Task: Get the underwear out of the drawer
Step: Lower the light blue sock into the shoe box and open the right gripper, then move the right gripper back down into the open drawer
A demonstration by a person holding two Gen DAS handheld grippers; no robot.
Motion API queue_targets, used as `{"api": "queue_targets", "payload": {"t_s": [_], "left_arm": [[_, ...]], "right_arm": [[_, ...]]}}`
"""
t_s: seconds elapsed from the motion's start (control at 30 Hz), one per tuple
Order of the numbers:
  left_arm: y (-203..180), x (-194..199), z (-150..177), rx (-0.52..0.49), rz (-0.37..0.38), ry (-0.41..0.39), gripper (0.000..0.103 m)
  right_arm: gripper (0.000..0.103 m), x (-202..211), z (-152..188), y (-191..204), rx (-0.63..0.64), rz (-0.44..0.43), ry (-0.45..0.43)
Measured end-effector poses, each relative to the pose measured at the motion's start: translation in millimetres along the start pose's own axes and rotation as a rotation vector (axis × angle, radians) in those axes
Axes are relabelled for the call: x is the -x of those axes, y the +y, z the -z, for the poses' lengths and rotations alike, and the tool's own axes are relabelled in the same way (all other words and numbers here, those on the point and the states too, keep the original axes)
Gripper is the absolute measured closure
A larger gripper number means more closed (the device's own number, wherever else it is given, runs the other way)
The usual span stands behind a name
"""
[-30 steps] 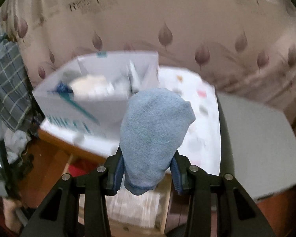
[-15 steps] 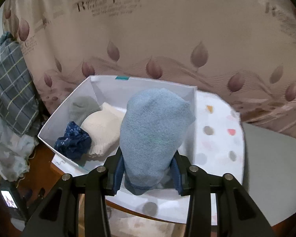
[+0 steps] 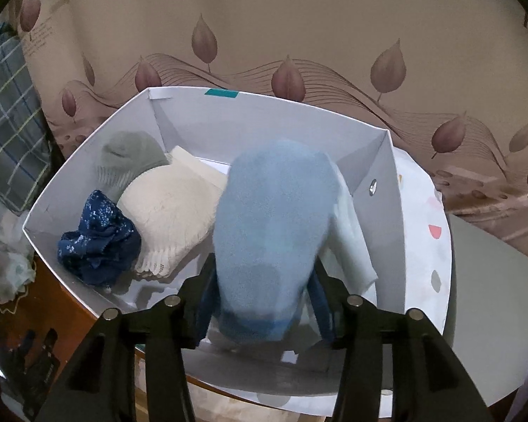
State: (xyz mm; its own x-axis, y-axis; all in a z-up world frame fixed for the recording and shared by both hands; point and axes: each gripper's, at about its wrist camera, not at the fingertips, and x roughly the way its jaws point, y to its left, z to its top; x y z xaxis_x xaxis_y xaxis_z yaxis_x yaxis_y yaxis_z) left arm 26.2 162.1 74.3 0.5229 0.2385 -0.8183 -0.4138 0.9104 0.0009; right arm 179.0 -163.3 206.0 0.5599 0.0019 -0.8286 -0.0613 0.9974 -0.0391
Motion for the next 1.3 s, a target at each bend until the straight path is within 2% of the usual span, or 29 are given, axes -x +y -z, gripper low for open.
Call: {"api": "queue_targets", "payload": {"t_s": [0.07, 0.13, 0.3, 0.4, 0.5, 0.63, 0.8, 0.9, 1.03, 1.17, 1.3], "left_arm": [[-8.3, 1.6, 1.0, -0.029, 0.049, -0.003, 0.040], [-15.9, 2.4, 1.8, -0.060, 0.084, -0.004, 0.040], [-43.4, 2.0, 8.6, -0.163, 0.186, 0.021, 0.040], [-54.0, -1.5, 12.6, -0.194, 0.236, 0.057, 0.040], [-62.5, -7.5, 16.8, -0.222, 0.282, 0.108, 0.040], [-69.1, -11.4, 22.3, -0.238, 0.320, 0.151, 0.040], [-76.6, -8.7, 26.9, -0.280, 0.324, 0.138, 0.040], [-73.3, -9.3, 26.2, -0.269, 0.305, 0.132, 0.040], [-60.1, -11.8, 21.8, -0.217, 0.275, 0.126, 0.040], [-49.9, -18.7, 18.3, -0.162, 0.268, 0.155, 0.040], [-47.2, -21.4, 17.3, -0.154, 0.260, 0.168, 0.040]], "right_arm": [[0.036, 4.5, -0.5, -2.5, -0.006, 0.007, -0.015], [0.029, 11.0, -0.2, -3.7, -0.003, 0.009, -0.037], [0.026, 37.4, 3.8, -5.9, 0.021, 0.022, -0.079], [0.026, 60.2, 16.6, -8.1, 0.036, -0.013, -0.111], [0.025, 80.5, 45.1, -8.2, 0.090, -0.068, -0.134], [0.025, 85.8, 97.2, -4.0, 0.242, -0.111, -0.115], [0.034, 45.0, 164.2, 1.2, 0.425, -0.103, 0.005], [0.040, 11.8, 185.4, 1.8, 0.465, -0.108, 0.066], [0.040, -32.5, 205.9, 8.0, 0.560, -0.083, 0.088], [0.040, -63.5, 218.5, 15.0, 0.643, -0.092, 0.100], [0.040, -91.9, 232.3, 26.9, 0.763, -0.085, 0.105]]}}
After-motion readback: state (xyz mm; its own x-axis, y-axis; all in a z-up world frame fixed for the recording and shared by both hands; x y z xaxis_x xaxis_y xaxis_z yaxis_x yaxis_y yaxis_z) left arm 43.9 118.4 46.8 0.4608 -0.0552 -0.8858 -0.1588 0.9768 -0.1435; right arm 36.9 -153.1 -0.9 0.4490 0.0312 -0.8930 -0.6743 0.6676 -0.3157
